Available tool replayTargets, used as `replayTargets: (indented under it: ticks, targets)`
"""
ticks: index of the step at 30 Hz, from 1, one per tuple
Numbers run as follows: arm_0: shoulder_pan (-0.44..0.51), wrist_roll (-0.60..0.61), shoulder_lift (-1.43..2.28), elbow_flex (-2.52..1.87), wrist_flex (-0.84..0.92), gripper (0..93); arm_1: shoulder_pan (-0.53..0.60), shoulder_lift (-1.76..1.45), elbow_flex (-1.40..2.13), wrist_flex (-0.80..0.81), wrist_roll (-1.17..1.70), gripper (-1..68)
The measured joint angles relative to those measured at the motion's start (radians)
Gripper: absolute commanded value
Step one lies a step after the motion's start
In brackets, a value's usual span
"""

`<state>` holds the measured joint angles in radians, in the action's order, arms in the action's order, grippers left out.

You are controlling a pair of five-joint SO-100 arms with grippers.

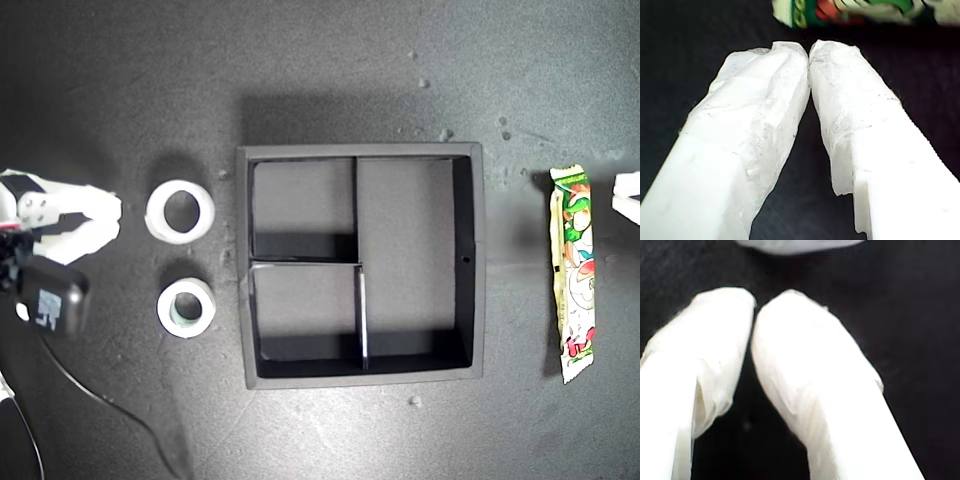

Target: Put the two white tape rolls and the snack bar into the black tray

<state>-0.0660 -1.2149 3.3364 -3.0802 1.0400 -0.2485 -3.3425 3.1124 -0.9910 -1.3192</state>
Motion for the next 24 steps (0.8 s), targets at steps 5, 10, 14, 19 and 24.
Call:
replayTargets:
  ticks: [5, 10, 14, 19, 24]
  targets:
    - [-0.003, 0.057, 0.0, 0.0, -0.179, 0.0, -0.011, 0.0, 0.0, 0.275, 0.202, -0.2]
    - [-0.008, 0.129, 0.0, 0.0, -0.44, 4.5, -0.026, 0.0, -0.002, 0.488, 0.311, 2.3]
    - [-0.006, 0.152, -0.011, 0.018, -0.423, 10.5, -0.037, 0.002, -0.061, 0.511, 0.382, 7.9]
    - [0.038, 0.199, -0.293, 0.227, -0.35, 12.5, -0.023, 0.029, -0.189, 0.423, 0.465, 11.9]
    - [0.087, 0.232, -0.813, 0.595, -0.241, 12.2, 0.066, 0.365, -0.483, 0.354, 0.558, 13.8]
